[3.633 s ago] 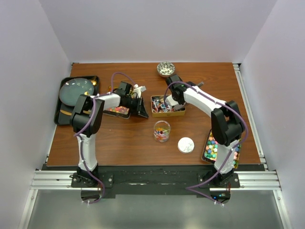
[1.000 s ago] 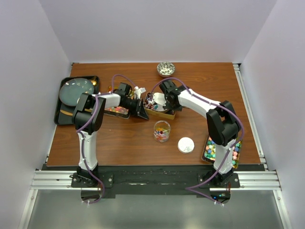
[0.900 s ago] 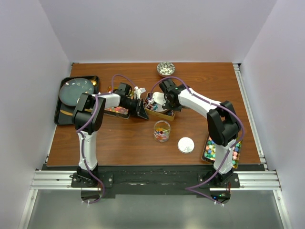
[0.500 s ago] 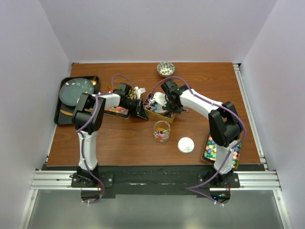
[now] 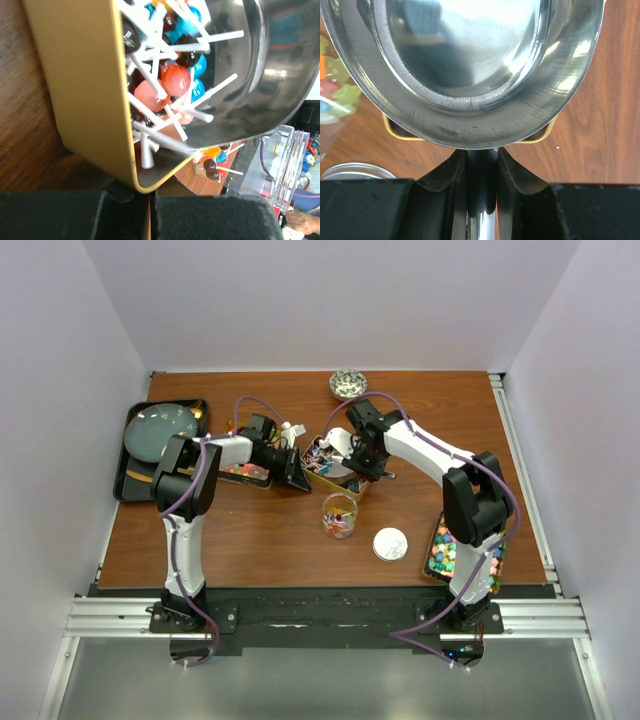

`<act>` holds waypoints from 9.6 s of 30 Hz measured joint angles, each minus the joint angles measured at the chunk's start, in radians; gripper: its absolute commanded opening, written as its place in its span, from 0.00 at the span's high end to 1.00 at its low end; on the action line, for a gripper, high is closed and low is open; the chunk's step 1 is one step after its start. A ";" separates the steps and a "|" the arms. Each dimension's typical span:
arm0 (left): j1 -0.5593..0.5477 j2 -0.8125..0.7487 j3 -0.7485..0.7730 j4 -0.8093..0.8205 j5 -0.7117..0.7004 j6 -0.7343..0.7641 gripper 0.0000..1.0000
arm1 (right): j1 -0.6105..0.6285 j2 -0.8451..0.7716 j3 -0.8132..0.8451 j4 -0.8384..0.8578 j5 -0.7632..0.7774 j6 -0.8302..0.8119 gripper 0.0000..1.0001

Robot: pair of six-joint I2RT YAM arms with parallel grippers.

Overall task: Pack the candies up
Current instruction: Scoop the fake candies from the storage box, then place the fake candies in the packing bottle, then move the storage box to the center of the board, then scoop the fake candies from the storage box.

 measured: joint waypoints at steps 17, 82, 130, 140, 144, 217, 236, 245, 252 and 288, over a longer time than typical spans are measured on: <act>0.013 0.000 0.000 -0.028 0.022 0.070 0.91 | 0.013 -0.216 -0.309 0.256 -0.082 -0.045 1.00; 0.024 -0.215 -0.051 -0.153 -0.093 0.224 0.57 | -0.114 -0.788 -0.545 0.195 -0.078 -0.599 1.00; -0.103 -0.214 0.154 -0.081 -0.108 0.065 0.55 | -0.194 -0.817 -0.351 0.100 0.356 -0.201 1.00; -0.406 -0.120 0.435 -0.045 -0.218 0.023 0.55 | -0.514 -0.796 -0.270 0.053 0.395 0.235 1.00; -0.539 -0.052 0.523 -0.018 -0.251 0.016 0.53 | -0.611 -0.796 -0.262 0.032 0.390 0.311 1.00; -0.358 0.171 0.529 0.018 -0.807 -0.096 0.45 | -0.693 -0.649 -0.217 -0.071 0.069 0.306 1.00; -0.118 -0.203 0.047 0.835 0.184 -0.619 0.42 | -0.409 -0.734 -0.270 -0.087 -0.096 -0.245 1.00; -0.059 -0.218 -0.050 0.669 0.325 -0.508 0.43 | -0.318 -0.648 -0.274 -0.095 -0.008 -0.537 1.00; 0.051 -0.282 -0.076 0.347 0.243 -0.234 0.48 | -0.304 -0.414 -0.046 -0.203 0.167 -0.741 1.00; -0.050 -0.375 -0.450 0.236 0.041 0.097 0.49 | -0.174 -0.083 0.058 -0.187 0.679 -1.019 1.00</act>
